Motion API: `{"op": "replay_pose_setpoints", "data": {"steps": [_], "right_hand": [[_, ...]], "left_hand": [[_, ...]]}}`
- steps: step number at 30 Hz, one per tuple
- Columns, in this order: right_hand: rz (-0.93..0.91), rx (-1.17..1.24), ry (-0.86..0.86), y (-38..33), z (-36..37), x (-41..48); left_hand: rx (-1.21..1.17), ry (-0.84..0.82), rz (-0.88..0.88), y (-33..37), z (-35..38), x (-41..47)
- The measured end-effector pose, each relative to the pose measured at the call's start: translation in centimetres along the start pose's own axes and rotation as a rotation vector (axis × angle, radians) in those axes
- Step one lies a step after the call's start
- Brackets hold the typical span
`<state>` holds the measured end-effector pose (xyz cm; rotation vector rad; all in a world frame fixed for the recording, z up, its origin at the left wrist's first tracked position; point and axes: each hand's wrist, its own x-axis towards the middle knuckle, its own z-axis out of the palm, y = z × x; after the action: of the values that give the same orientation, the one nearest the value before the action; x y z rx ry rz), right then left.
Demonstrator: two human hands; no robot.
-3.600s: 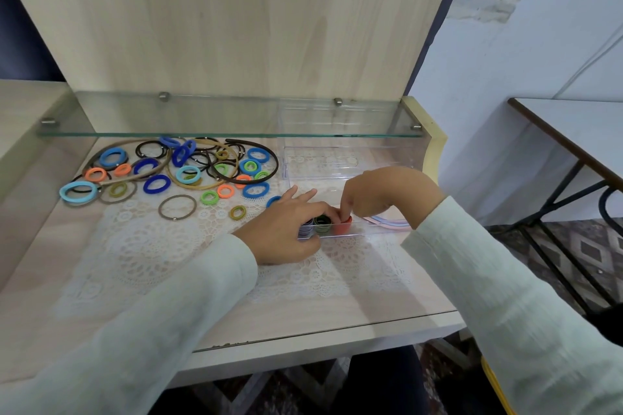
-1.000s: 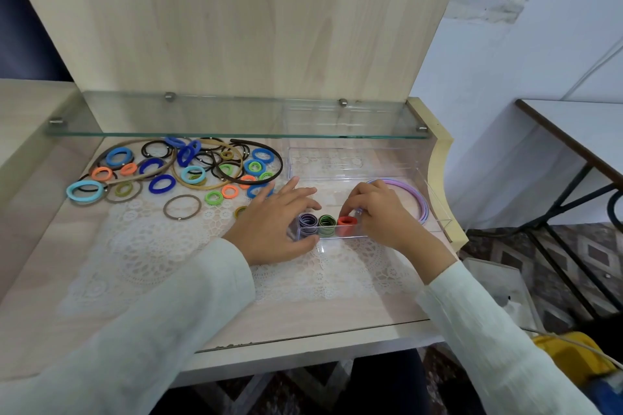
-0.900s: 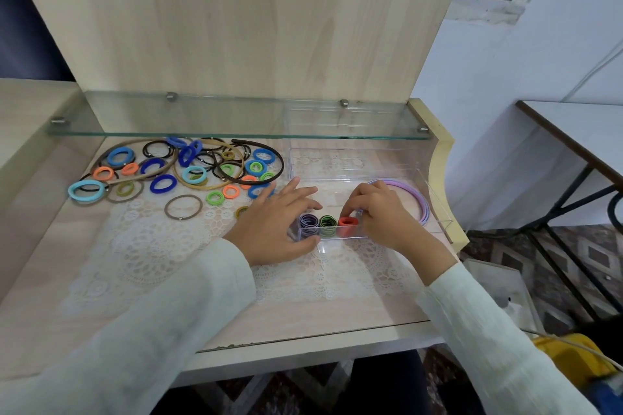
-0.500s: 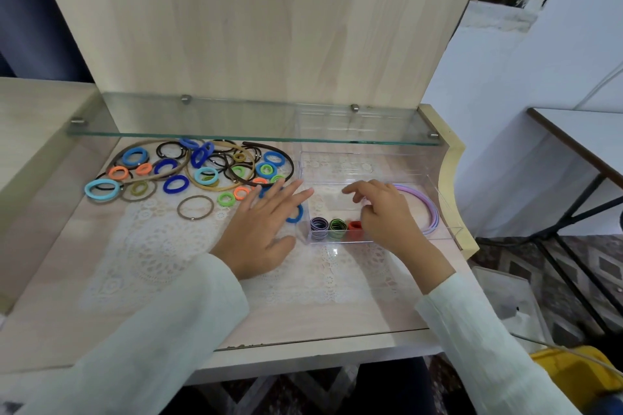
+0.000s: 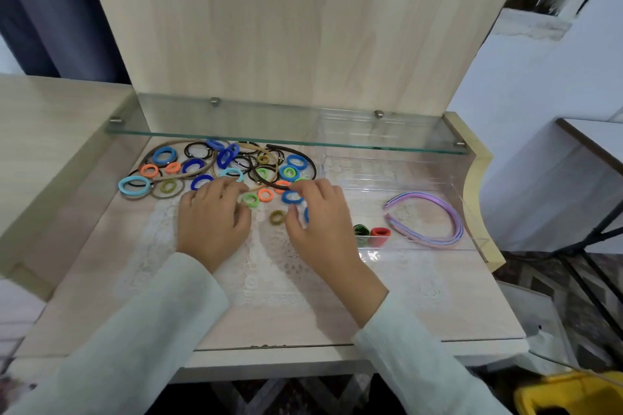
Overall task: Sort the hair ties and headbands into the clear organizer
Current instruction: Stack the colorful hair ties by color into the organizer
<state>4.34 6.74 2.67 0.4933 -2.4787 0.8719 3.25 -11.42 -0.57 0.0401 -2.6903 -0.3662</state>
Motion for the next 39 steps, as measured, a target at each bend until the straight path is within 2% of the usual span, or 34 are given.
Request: {"op": "replay_pose_setpoints", "data": {"steps": [5,9,20,27,39], "right_hand": [[0.005,-0.09,-0.11,-0.5,3.0,-0.4],[0.008,-0.221,-0.182,-0.5,4.4,-0.3],[-0.033,-0.349,-0.054,0.6,5.7,-0.5],[0.007,-0.313,-0.088,0.9,5.6,-0.7],[0.005,-0.313,-0.105,0.9,5.7,-0.6]], "left_hand": [[0.052,-0.006,-0.022,-1.2,-0.3,0.1],[0.144,0.011,0.027,-1.7,-0.1,0.3],[0.179,-0.062,0.019,-2.1,-0.1,1.2],[0.067,-0.04,0.044,-2.5,0.7,1.7],[0.13,-0.122,0.035,-2.4,1.2,2.1]]}}
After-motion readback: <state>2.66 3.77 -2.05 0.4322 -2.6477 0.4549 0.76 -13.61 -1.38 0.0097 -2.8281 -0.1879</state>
